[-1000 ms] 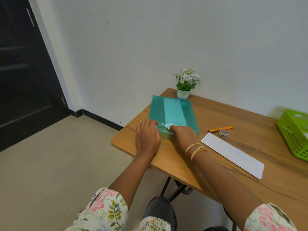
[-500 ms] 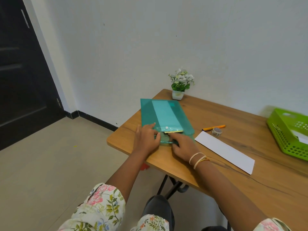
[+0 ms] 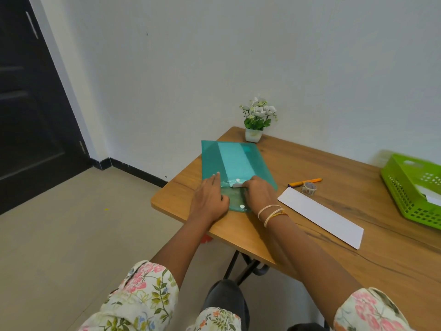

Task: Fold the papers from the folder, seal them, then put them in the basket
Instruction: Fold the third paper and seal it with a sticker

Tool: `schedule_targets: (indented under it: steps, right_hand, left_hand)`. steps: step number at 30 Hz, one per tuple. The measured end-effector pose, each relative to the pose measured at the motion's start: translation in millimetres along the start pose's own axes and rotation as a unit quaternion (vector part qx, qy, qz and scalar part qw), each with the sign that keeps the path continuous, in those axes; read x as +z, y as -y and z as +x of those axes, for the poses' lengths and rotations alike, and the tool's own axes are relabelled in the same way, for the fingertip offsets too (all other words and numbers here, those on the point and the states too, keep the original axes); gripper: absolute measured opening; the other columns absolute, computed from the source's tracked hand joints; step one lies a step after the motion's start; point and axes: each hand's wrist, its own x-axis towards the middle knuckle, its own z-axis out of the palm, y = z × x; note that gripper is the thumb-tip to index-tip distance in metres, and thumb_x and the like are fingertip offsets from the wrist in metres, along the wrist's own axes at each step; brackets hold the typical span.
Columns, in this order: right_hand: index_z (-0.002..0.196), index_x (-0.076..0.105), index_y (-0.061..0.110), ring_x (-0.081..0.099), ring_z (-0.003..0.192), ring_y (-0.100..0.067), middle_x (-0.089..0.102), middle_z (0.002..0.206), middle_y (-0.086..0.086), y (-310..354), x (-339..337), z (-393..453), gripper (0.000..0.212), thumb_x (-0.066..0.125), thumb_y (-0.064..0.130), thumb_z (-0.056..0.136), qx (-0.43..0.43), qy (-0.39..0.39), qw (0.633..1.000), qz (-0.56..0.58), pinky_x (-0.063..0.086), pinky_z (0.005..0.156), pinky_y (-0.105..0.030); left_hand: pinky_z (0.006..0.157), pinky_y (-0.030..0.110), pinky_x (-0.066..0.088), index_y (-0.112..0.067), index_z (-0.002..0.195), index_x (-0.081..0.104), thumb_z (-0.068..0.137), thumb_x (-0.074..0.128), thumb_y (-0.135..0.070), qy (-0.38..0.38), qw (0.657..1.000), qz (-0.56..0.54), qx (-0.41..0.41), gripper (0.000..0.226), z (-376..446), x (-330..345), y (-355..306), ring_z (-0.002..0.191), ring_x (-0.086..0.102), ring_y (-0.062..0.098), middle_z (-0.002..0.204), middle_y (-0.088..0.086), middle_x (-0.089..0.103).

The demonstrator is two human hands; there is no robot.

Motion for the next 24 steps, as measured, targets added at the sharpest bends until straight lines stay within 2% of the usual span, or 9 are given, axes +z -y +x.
schedule_targets:
  steps: [2, 4, 7, 10, 13, 15, 17, 20, 24]
  right_hand:
    - [0.103, 0.066, 0.009, 0.061, 0.083, -0.029, 0.06, 0.098, -0.01, 6.3, -0.9, 4.4, 0.019, 0.049, 0.013, 0.095, -0.003, -0.005, 1.0, -0.027, 0.049, 0.068, -0.035]
    - [0.104, 0.057, 0.009, 0.058, 0.078, -0.028, 0.058, 0.099, -0.01, 10.8, -3.1, 7.0, 0.011, 0.052, 0.011, 0.094, -0.002, -0.011, 1.0, -0.026, 0.042, 0.062, -0.032]
    - [0.103, 0.054, 0.009, 0.05, 0.069, -0.028, 0.056, 0.096, -0.011, 12.5, -4.5, 10.4, 0.009, 0.052, 0.011, 0.095, -0.012, -0.016, 0.999, -0.043, 0.034, 0.058, -0.032]
    - [0.094, 0.062, 0.009, 0.058, 0.073, -0.029, 0.058, 0.092, -0.01, 11.9, -0.8, 11.1, 0.012, 0.052, 0.014, 0.094, -0.04, -0.008, 0.997, -0.068, 0.035, 0.057, -0.03]
    - [0.089, 0.064, 0.01, 0.061, 0.076, -0.029, 0.061, 0.088, -0.008, 10.7, -1.1, 3.9, 0.012, 0.054, 0.016, 0.09, -0.044, -0.014, 0.999, -0.026, 0.042, 0.057, -0.031]
    - [0.086, 0.061, 0.011, 0.06, 0.074, -0.027, 0.062, 0.084, -0.007, 9.6, -3.0, -6.8, 0.011, 0.054, 0.02, 0.086, -0.04, -0.03, 0.999, 0.012, 0.048, 0.06, -0.033]
    - [0.082, 0.057, 0.014, 0.057, 0.068, -0.022, 0.062, 0.078, -0.004, 8.6, -6.0, -21.6, 0.009, 0.055, 0.023, 0.083, -0.03, -0.062, 0.997, 0.046, 0.049, 0.057, -0.032]
    - [0.075, 0.053, 0.018, 0.05, 0.057, -0.014, 0.058, 0.066, 0.002, 9.1, -10.3, -45.4, 0.008, 0.057, 0.022, 0.08, -0.031, -0.148, 0.984, 0.094, 0.043, 0.047, -0.026]
    - [0.08, 0.054, 0.018, 0.05, 0.066, -0.009, 0.058, 0.075, 0.004, 8.1, -22.6, -70.2, 0.005, 0.058, 0.02, 0.083, -0.019, -0.239, 0.952, 0.188, 0.043, 0.052, -0.017]
  left_hand:
    - [0.101, 0.037, 0.043, -0.015, 0.152, 0.018, 0.089, 0.049, -0.032, 0.003, 1.0, -0.008, -0.005, 0.072, 1.0, 1.7, 1.7, 0.126, 0.041, 0.021, 0.146, 0.012, 0.039]
    - [0.1, 0.039, 0.045, -0.021, 0.15, 0.02, 0.087, 0.05, -0.031, -0.004, 1.0, -0.017, -0.002, 0.071, 1.4, 2.8, 3.9, 0.126, 0.042, 0.023, 0.143, 0.012, 0.04]
    - [0.089, 0.037, 0.049, -0.028, 0.137, 0.03, 0.083, 0.051, -0.025, -0.028, 0.999, -0.023, 0.029, 0.058, 1.1, 2.9, 4.2, 0.108, 0.048, 0.019, 0.126, 0.007, 0.05]
    - [0.081, 0.034, 0.049, -0.027, 0.12, 0.04, 0.082, 0.052, -0.02, -0.039, 0.998, -0.022, 0.05, 0.04, 0.7, -0.1, 2.6, 0.099, 0.051, 0.019, 0.114, 0.004, 0.053]
    - [0.079, 0.032, 0.047, -0.02, 0.1, 0.052, 0.085, 0.052, -0.022, -0.053, 0.997, -0.014, 0.049, 0.014, 2.2, 1.9, 3.3, 0.098, 0.054, 0.022, 0.108, 0.006, 0.055]
    - [0.074, 0.03, 0.047, -0.018, 0.093, 0.054, 0.086, 0.05, -0.024, -0.062, 0.997, -0.009, 0.045, 0.01, 3.2, 4.5, 3.9, 0.09, 0.052, 0.018, 0.099, 0.003, 0.055]
    - [0.07, 0.03, 0.048, -0.018, 0.093, 0.053, 0.086, 0.049, -0.025, -0.069, 0.997, -0.009, 0.039, 0.01, 3.9, 6.4, 4.8, 0.083, 0.05, 0.015, 0.093, 0.001, 0.053]
    - [0.068, 0.029, 0.048, -0.017, 0.093, 0.052, 0.086, 0.051, -0.024, -0.076, 0.996, -0.017, 0.033, 0.01, 4.3, 7.2, 5.6, 0.08, 0.048, 0.013, 0.092, 0.001, 0.054]
    - [0.074, 0.026, 0.048, -0.017, 0.106, 0.052, 0.087, 0.054, -0.026, -0.071, 0.997, -0.024, 0.019, 0.02, 3.9, 8.2, 5.4, 0.091, 0.05, 0.012, 0.104, 0.002, 0.056]
